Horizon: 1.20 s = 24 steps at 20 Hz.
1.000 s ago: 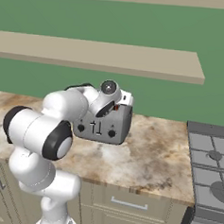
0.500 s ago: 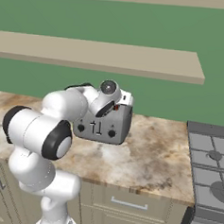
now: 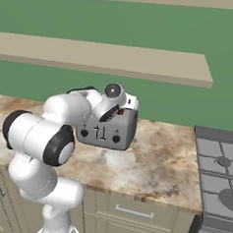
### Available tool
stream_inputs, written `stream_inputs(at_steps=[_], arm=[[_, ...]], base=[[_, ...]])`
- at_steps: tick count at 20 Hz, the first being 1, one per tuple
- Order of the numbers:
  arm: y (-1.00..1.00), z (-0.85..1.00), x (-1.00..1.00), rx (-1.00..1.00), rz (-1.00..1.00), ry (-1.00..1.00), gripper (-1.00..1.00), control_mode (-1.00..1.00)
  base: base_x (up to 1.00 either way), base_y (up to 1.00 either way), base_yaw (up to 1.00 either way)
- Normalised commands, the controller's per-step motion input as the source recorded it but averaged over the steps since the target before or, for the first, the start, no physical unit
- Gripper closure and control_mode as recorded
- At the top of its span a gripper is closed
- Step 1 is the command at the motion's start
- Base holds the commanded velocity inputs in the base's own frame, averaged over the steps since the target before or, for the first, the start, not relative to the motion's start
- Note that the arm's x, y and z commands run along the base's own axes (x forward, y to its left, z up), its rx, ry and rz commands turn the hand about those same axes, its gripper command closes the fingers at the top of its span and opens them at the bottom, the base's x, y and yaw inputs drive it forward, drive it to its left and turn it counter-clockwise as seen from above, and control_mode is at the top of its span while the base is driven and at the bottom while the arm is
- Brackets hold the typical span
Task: Start the toaster. Once the lever pops up, take the bread to the plate on the dining counter.
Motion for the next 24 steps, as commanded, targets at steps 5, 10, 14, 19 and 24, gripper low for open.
stream_inputs(at_steps=[5,10,14,19,24], arm=[[0.00,0.00,0.00,0.00,0.00,0.00,-1.00,-1.00],[0.00,0.00,0.00,0.00,0.00,0.00,-1.00,-1.00],[0.00,0.00,0.00,0.00,0.00,0.00,-1.00,-1.00],[0.00,0.00,0.00,0.00,0.00,0.00,-1.00,-1.00],[0.00,0.00,0.00,0.00,0.00,0.00,-1.00,-1.00]], base=[[0.00,0.00,0.00],[0.00,0.00,0.00],[0.00,0.00,0.00],[0.00,0.00,0.00],[0.00,0.00,0.00]])
